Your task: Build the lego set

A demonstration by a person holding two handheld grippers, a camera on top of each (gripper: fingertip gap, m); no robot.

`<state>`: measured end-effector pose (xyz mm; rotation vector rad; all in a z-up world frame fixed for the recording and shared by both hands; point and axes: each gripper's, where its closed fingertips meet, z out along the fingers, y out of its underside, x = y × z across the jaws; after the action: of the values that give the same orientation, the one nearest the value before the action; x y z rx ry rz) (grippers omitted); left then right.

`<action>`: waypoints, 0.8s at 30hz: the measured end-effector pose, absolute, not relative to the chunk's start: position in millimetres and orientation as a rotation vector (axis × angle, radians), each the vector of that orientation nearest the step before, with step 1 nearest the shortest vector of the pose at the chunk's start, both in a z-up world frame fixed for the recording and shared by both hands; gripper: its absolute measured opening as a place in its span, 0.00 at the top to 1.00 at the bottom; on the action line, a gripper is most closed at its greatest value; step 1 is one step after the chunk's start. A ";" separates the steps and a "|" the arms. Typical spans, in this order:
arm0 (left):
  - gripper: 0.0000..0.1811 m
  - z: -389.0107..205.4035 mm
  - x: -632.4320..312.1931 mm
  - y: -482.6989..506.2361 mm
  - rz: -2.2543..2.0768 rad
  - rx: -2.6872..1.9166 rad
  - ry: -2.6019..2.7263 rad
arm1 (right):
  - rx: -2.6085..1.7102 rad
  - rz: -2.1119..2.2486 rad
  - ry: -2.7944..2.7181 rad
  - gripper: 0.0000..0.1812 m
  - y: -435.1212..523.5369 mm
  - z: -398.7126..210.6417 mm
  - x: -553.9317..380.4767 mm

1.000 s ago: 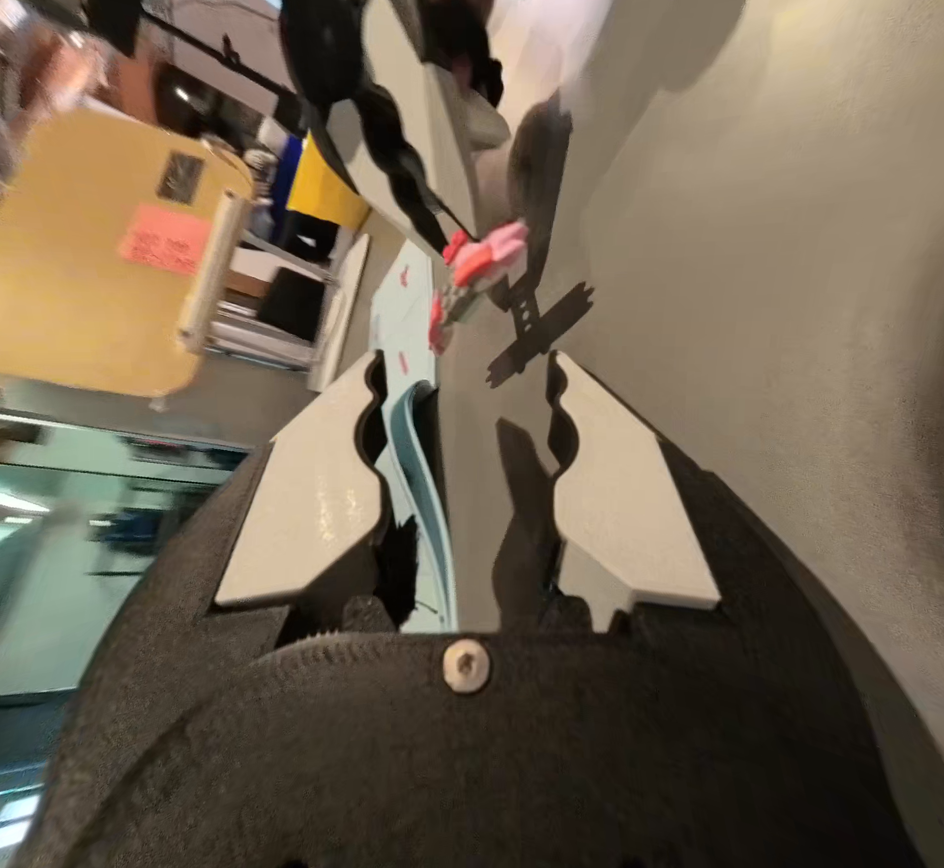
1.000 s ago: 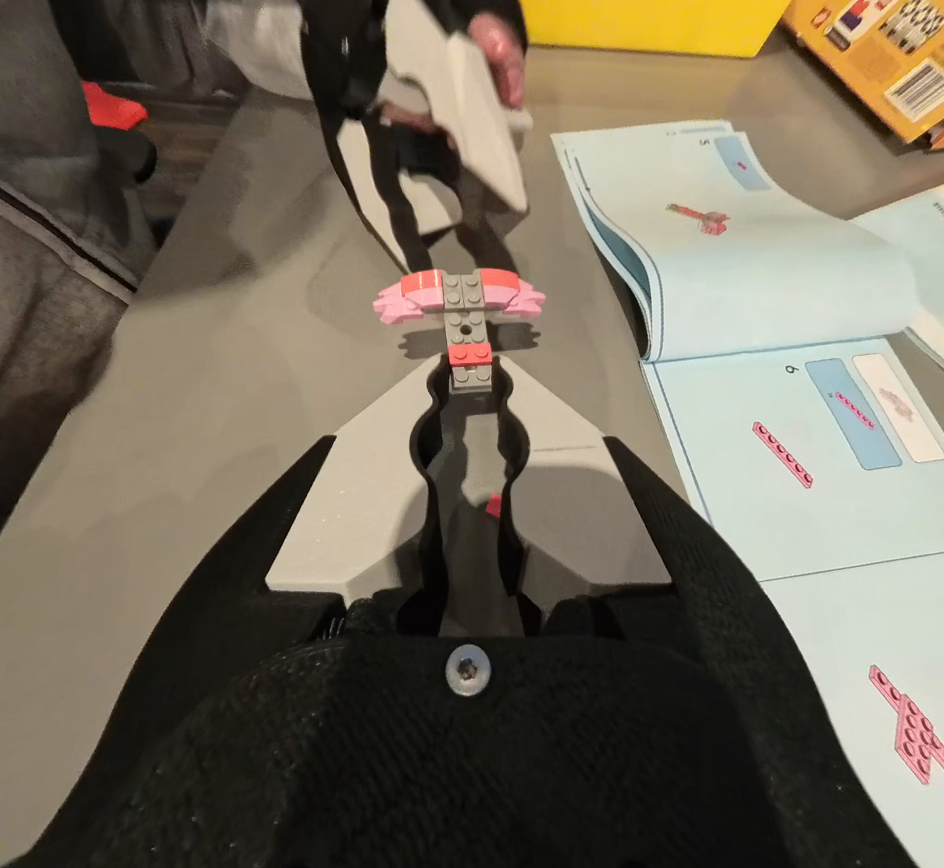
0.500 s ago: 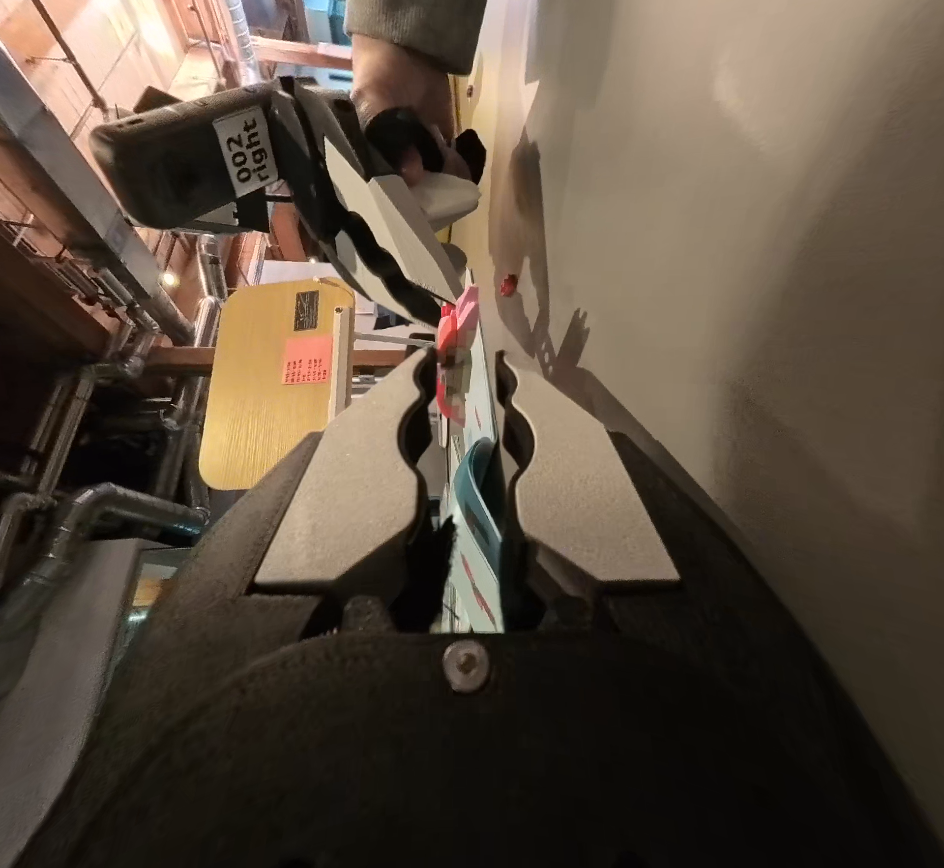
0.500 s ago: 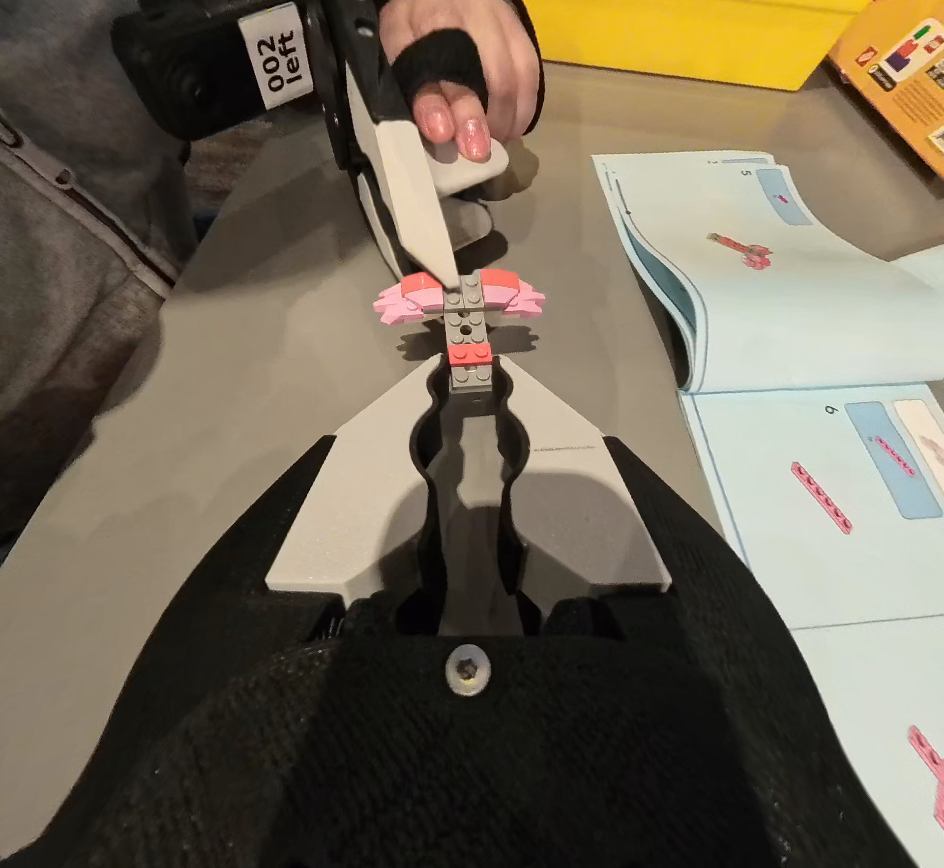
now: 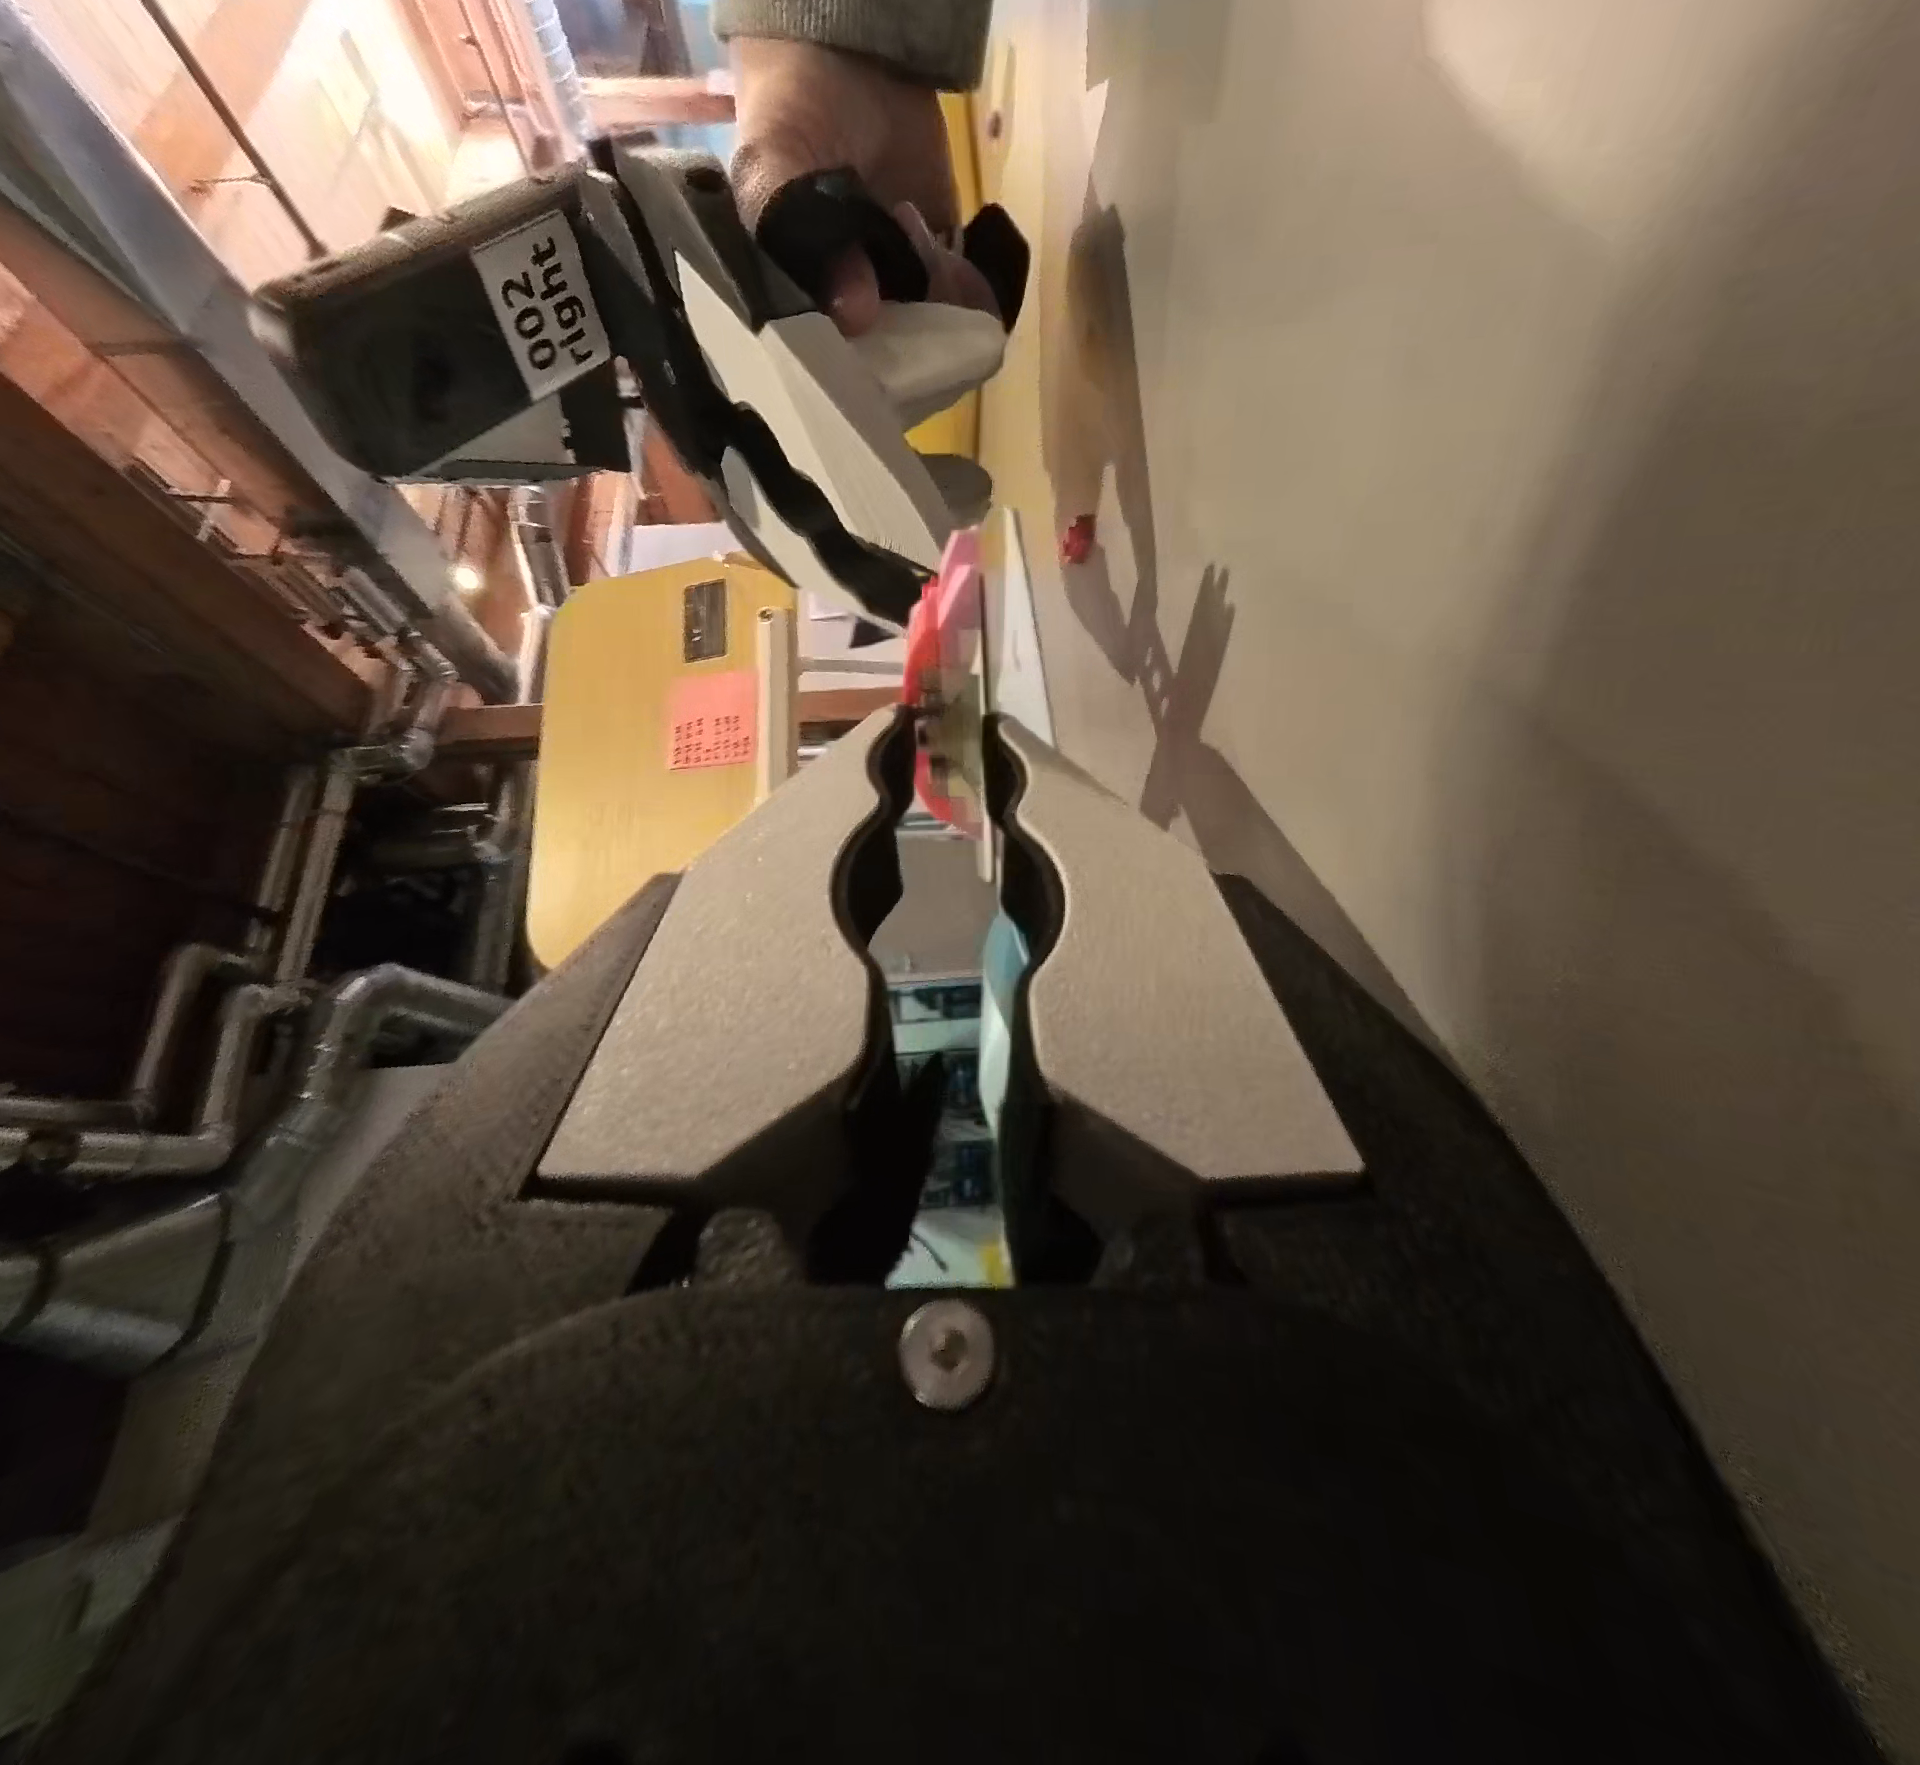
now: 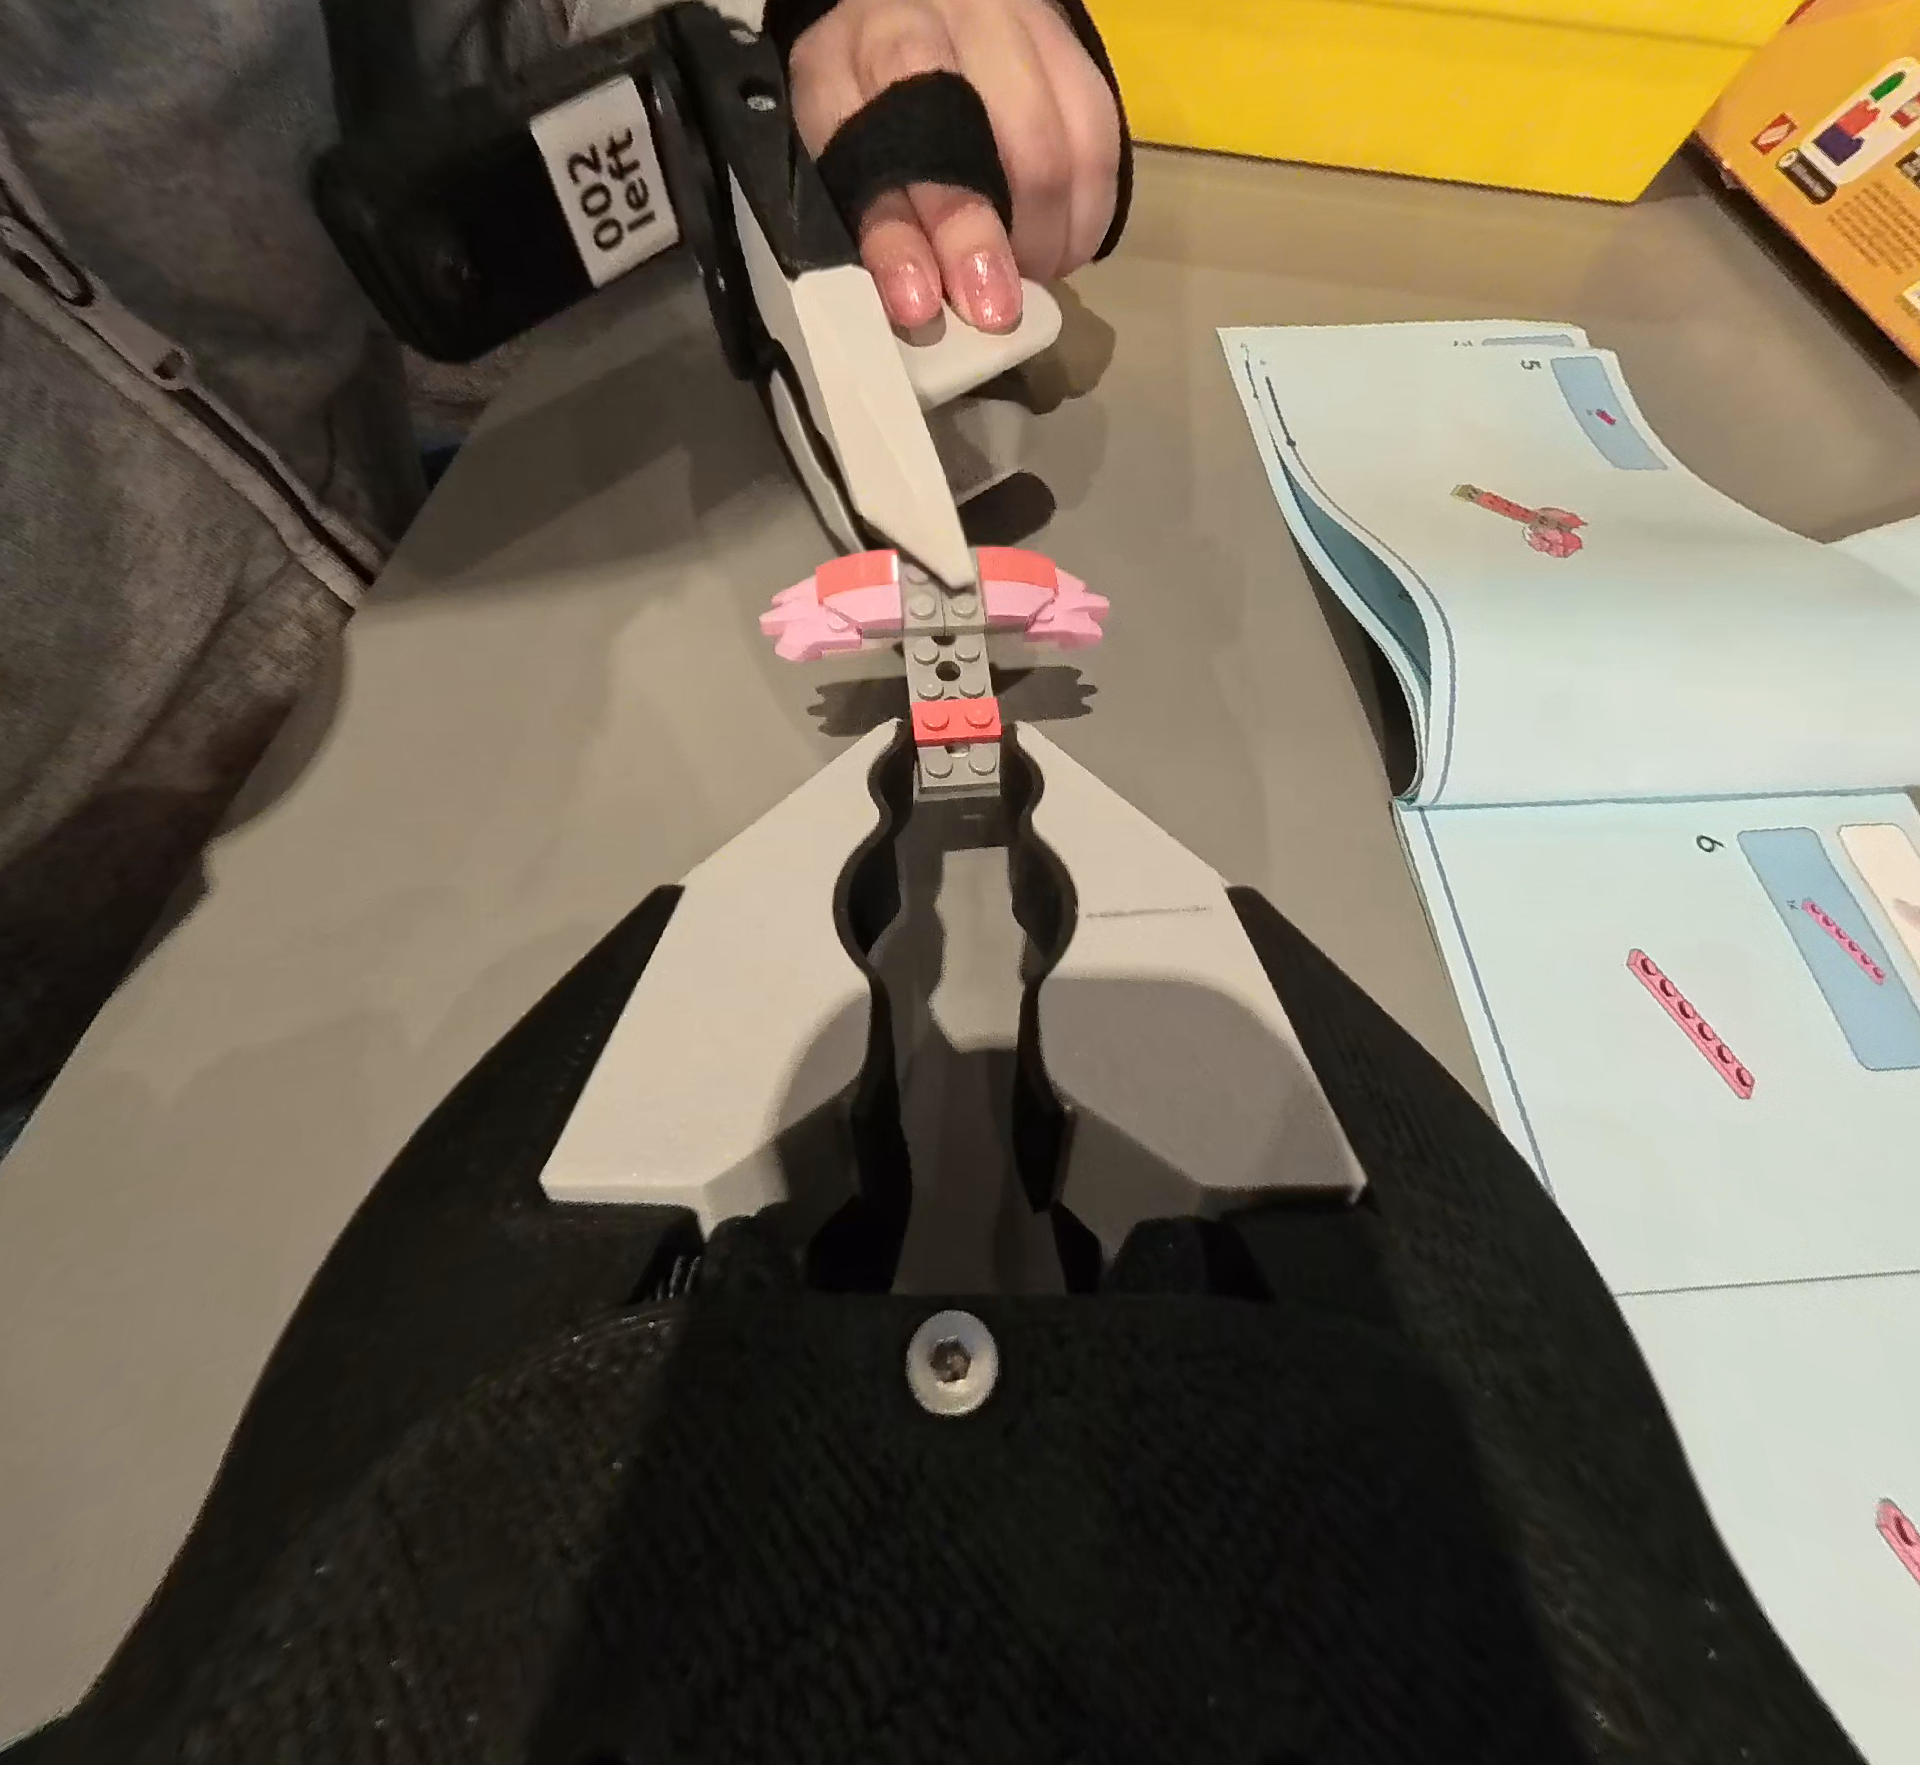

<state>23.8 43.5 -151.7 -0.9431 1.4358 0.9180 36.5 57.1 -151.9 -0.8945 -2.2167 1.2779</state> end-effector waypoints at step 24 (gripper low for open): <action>0.94 -152.9 18.3 47.5 0.920 -0.979 1.430 | -1.325 1.023 -2.145 0.84 118.8 -185.4 60.8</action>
<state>18.3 47.5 -152.9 -0.9794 1.4301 0.9205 60.8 118.8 -185.4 -1.3249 -2.1451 1.0229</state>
